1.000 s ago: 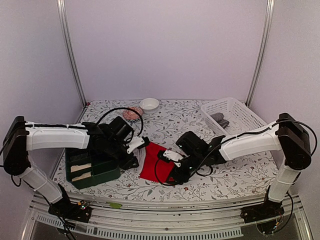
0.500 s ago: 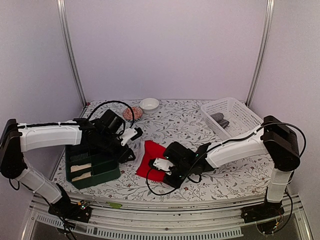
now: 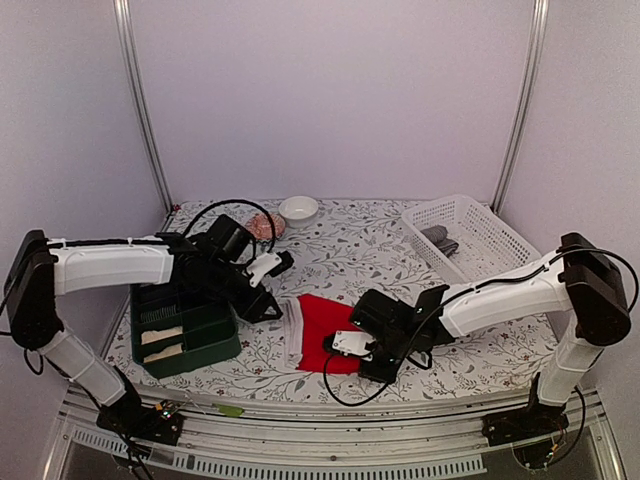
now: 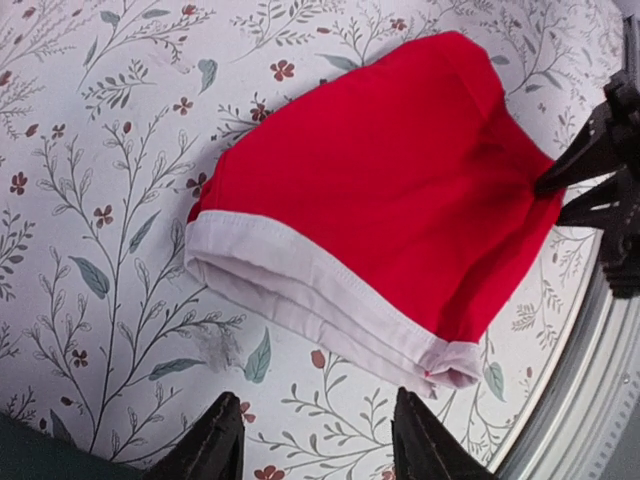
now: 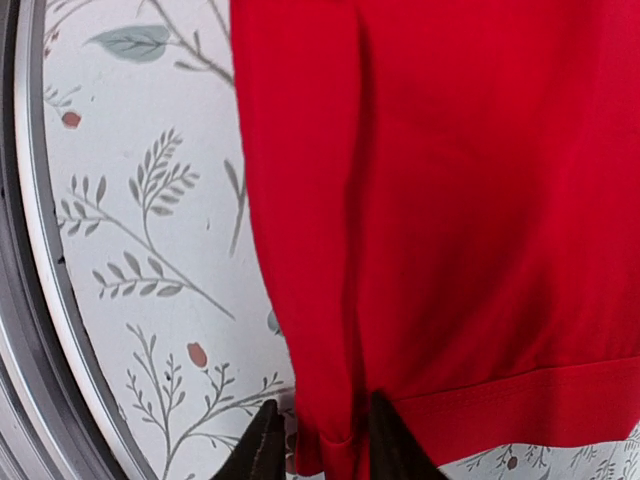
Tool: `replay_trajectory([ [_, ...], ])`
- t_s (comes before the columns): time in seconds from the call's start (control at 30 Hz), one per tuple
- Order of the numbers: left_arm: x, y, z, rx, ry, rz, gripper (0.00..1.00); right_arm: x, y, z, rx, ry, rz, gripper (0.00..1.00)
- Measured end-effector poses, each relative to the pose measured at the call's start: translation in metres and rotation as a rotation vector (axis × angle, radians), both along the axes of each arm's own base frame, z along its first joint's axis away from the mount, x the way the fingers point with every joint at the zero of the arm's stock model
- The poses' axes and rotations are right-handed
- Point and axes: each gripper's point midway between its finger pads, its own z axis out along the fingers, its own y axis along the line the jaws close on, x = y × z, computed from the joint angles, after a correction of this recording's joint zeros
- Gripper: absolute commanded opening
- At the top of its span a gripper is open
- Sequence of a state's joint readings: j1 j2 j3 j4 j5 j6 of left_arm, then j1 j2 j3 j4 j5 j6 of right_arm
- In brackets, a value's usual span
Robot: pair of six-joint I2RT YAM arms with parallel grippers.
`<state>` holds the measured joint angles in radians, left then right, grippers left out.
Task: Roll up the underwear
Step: Smooth out the underwear at the center of the board.
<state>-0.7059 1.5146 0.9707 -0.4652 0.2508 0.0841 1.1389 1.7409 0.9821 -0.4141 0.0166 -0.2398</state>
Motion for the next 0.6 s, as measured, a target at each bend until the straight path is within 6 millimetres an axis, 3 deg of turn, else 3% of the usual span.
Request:
replay_trajectory([
  [0.2,0.016,-0.027,0.010,-0.066,0.027,-0.013,0.51,-0.005,0.005,0.008,0.020,0.027,0.015,0.54],
  [0.4,0.038,-0.053,0.012,-0.103,0.049,-0.011,0.47,0.000,0.031,0.061,0.227,0.055,-0.034,0.53],
  [0.5,0.053,-0.062,0.007,-0.092,0.051,0.000,0.45,0.018,0.035,0.090,0.358,0.095,-0.130,0.49],
  [0.6,0.066,-0.068,-0.006,-0.070,0.065,0.011,0.42,0.045,0.030,0.100,0.436,0.136,-0.264,0.41],
])
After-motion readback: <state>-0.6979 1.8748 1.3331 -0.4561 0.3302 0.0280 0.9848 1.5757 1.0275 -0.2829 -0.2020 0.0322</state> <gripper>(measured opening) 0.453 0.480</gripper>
